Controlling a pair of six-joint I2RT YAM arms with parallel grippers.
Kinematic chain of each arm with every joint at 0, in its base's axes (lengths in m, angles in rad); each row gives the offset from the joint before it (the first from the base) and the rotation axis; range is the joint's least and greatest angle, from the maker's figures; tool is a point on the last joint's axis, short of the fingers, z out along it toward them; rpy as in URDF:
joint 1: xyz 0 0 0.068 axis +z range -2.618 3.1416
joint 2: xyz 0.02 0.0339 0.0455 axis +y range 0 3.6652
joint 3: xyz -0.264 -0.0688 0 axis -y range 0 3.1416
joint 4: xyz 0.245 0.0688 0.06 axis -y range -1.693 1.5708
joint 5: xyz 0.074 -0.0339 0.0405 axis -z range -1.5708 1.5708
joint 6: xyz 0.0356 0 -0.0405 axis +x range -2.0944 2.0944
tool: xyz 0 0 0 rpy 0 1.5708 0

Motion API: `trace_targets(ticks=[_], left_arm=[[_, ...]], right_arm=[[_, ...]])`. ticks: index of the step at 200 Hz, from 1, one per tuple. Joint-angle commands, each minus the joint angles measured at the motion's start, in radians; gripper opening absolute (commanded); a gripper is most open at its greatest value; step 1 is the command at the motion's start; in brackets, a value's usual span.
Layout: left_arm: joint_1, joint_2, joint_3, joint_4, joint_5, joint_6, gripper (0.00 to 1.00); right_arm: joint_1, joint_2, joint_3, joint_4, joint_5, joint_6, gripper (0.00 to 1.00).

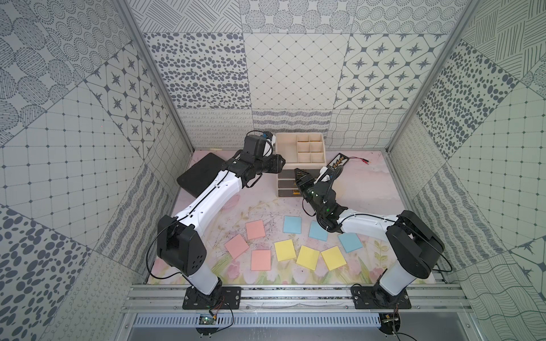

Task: Please put the sticky notes in the drawer by color
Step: Open the drawer in the storage box.

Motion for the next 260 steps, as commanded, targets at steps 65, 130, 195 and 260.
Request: trace_targets(ticks=[65, 130, 195, 260], left_arm=[[-0.015, -0.016, 0.002, 0.010, 0.035, 0.026, 0.50], [-0.015, -0.016, 0.002, 0.011, 0.038, 0.026, 0.50], [-0.016, -0.009, 0.009, 0.007, 0.035, 0.026, 0.50], [-0.025, 0.020, 0.051, -0.023, -0.034, 0.040, 0.49]], right_arm=[[-0.022, -0.001, -0.005, 0.080, 0.015, 0.026, 0.36], [-0.035, 0.059, -0.021, 0.165, 0.000, 0.074, 0.39], [-0.036, 0.068, -0.012, 0.174, -0.004, 0.069, 0.24], [-0.036, 0.054, -0.005, 0.146, -0.012, 0.067, 0.17]])
